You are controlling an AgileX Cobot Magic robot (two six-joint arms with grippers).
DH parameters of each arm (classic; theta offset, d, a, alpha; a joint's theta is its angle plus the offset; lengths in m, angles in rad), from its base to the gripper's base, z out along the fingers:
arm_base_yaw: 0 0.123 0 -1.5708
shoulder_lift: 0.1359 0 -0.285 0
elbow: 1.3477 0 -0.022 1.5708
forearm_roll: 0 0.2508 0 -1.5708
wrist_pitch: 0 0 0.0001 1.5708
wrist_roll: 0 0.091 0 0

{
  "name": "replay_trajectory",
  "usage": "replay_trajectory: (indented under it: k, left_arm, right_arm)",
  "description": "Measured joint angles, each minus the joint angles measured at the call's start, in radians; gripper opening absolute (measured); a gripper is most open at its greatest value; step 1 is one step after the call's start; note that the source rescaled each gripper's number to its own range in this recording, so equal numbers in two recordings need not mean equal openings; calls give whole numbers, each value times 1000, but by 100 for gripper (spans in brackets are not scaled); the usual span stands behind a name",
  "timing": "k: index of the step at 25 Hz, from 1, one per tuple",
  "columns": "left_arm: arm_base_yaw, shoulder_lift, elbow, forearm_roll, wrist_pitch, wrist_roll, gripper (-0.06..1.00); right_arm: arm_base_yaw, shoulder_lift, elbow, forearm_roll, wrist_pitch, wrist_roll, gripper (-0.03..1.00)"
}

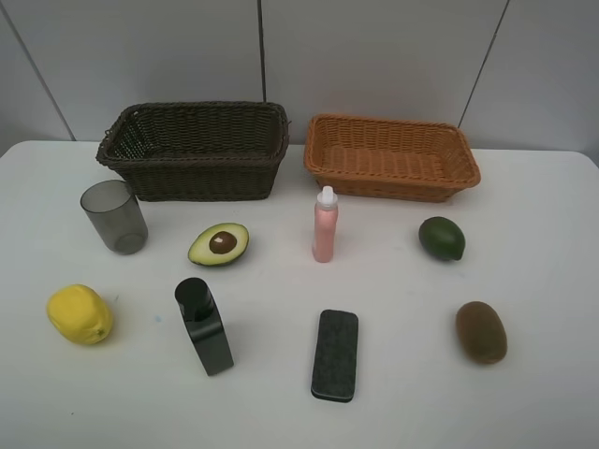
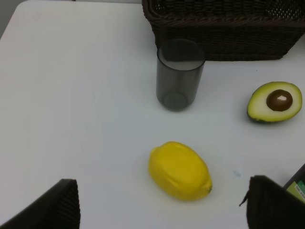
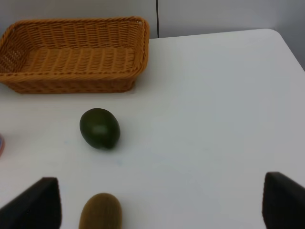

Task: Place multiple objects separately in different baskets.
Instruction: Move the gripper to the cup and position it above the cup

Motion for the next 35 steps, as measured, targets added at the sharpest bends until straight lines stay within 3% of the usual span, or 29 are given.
replay_trajectory:
  k: [35]
  left_arm:
    - [0, 0, 0, 0, 0, 0, 83]
  right_arm:
    - [0, 0, 0, 0, 0, 0, 100]
